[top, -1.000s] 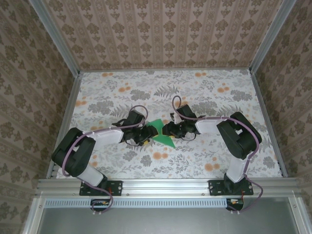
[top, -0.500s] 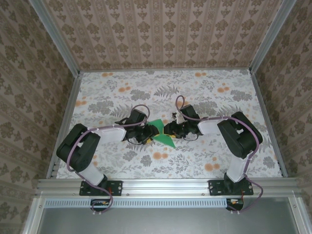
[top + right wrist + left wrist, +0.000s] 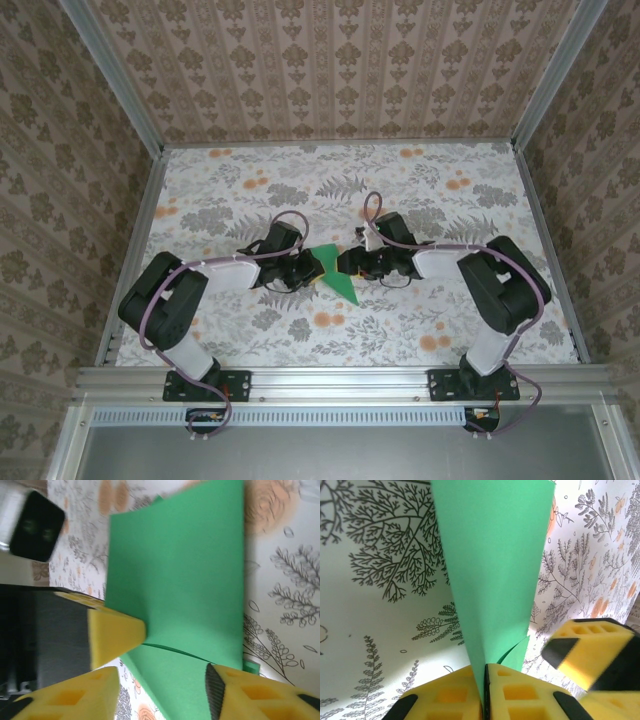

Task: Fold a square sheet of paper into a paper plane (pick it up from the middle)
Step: Fold the wing for the fifth time at the center of the table.

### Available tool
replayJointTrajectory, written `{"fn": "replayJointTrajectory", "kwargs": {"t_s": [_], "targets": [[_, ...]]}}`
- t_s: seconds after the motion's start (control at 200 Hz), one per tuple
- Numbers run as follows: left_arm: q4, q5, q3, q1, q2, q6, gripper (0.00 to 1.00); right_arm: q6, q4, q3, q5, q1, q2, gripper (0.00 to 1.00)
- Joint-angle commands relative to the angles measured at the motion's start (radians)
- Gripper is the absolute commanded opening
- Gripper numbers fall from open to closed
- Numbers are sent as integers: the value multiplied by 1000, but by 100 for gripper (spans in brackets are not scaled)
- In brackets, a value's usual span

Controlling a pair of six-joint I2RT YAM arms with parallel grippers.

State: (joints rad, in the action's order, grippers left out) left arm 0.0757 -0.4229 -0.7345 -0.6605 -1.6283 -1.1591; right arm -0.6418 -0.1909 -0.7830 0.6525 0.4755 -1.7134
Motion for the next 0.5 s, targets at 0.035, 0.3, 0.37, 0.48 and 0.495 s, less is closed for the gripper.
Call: {"fn": "replayJointTrajectory", "kwargs": {"t_s": [0.035,0.3,0.37,0.48,0.495], "targets": [[-7,9,-8,1,19,-15,9,174,58,35,-180,32,116,59],[-63,14,-31,-1,31,-14,9,404,-44,188,-573,177,272,62],[-72,13,-36,-1,31,-17,8,480,-84,218,-595,207,282,63],[-76,9,-42,-1,32,-32,8,585,-182,274,-619,268,287,65],[-76,9,-43,-1,32,-34,8,597,-188,276,-619,276,284,66]]}}
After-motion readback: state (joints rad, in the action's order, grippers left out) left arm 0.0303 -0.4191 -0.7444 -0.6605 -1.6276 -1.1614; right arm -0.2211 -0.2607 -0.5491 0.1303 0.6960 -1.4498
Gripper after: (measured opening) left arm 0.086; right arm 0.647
